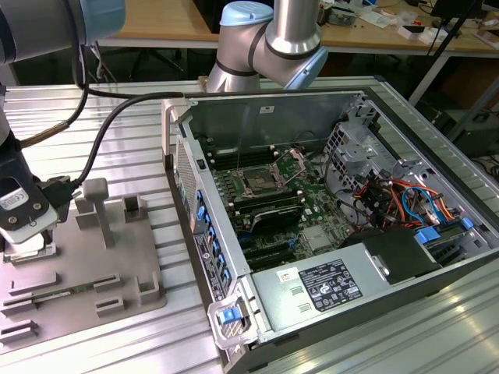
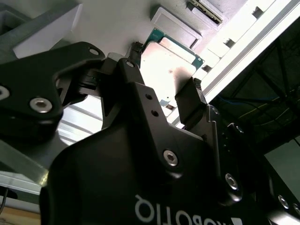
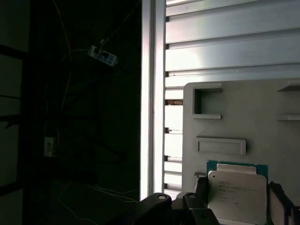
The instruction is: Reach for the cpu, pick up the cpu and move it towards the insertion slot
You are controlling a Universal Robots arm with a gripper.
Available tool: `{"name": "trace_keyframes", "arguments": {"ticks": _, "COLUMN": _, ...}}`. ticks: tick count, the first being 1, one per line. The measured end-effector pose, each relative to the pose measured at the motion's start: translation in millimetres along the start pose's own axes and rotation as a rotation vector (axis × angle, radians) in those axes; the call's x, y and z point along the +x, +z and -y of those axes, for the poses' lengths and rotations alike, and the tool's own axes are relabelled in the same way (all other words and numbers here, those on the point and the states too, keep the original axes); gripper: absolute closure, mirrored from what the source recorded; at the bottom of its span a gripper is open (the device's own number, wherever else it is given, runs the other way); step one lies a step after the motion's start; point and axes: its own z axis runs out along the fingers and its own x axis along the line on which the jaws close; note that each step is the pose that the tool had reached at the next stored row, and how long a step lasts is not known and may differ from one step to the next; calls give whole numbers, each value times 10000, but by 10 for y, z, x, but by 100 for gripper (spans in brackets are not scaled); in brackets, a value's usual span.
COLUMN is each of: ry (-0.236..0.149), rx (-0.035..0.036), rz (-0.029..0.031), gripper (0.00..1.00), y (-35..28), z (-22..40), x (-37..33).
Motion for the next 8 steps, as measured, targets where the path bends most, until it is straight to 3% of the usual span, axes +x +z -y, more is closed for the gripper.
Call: {"name": "trace_keyframes", "arguments": {"ticks": 8, "ry": 0, "rx": 2, "rz": -3, "gripper": 45, "y": -30, "z": 1, "x": 1}}
